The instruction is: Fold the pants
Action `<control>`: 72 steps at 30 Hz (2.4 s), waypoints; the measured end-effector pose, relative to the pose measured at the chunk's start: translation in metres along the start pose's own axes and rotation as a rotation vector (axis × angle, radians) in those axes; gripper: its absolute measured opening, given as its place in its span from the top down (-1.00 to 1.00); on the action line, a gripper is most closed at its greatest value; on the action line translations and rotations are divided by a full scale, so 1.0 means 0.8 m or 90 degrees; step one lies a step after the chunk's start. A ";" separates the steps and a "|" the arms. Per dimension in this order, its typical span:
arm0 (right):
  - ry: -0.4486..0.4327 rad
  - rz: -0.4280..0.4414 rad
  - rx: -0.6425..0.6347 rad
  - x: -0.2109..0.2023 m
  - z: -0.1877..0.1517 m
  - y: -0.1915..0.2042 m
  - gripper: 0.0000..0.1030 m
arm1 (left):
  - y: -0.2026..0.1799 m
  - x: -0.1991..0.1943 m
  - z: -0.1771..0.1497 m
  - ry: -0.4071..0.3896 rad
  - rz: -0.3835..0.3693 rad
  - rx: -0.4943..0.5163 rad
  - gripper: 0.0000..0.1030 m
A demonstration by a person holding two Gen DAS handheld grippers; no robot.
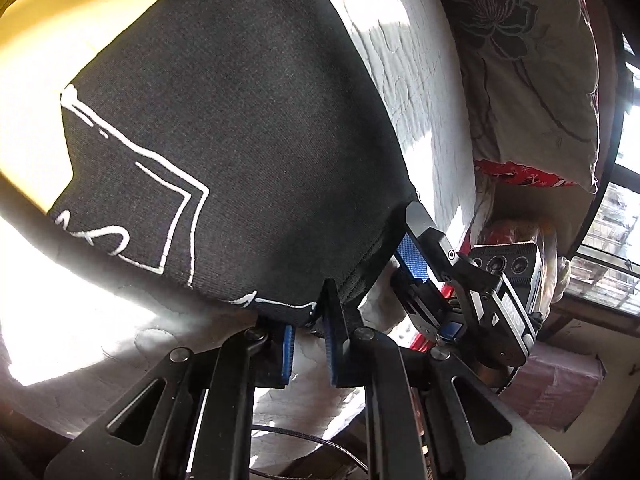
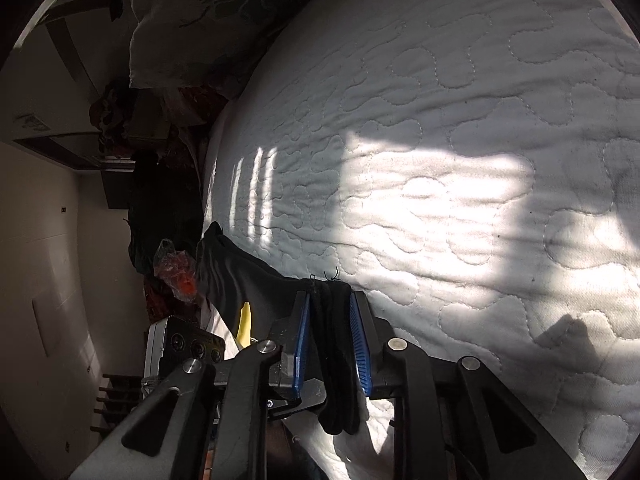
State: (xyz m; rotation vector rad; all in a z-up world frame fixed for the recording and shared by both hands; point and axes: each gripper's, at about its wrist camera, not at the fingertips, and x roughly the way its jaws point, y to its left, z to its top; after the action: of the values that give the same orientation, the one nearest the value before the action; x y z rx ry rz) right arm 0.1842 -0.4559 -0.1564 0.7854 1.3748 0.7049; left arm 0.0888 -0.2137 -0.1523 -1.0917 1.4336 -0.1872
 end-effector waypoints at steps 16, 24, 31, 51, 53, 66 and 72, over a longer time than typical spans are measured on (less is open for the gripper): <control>-0.082 -0.114 -0.020 -0.022 -0.029 0.059 0.75 | -0.018 -0.016 0.009 0.069 -0.044 0.015 0.85; -0.108 -0.144 -0.027 -0.019 -0.041 0.100 0.77 | -0.014 -0.047 0.017 0.077 -0.086 0.015 0.85; -0.106 -0.183 -0.066 0.008 -0.043 0.151 0.81 | 0.003 -0.081 0.033 0.068 -0.117 0.000 0.85; -0.093 -0.324 -0.075 0.044 -0.055 0.156 0.82 | 0.018 -0.052 0.035 0.102 -0.079 -0.013 0.89; -0.093 -0.330 -0.054 0.042 -0.059 0.128 0.75 | 0.019 -0.036 0.025 0.115 -0.065 -0.012 0.89; -0.122 -0.138 0.065 0.018 -0.066 0.044 -0.02 | 0.020 -0.005 0.017 0.105 -0.042 -0.056 0.79; -0.120 -0.157 0.036 0.026 -0.073 0.056 -0.17 | 0.015 -0.004 0.017 0.103 -0.047 -0.057 0.72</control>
State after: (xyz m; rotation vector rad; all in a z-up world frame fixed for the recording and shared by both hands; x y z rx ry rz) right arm 0.1283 -0.4089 -0.1333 0.6936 1.2966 0.3914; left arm 0.0936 -0.1984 -0.1614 -1.2260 1.5591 -0.2720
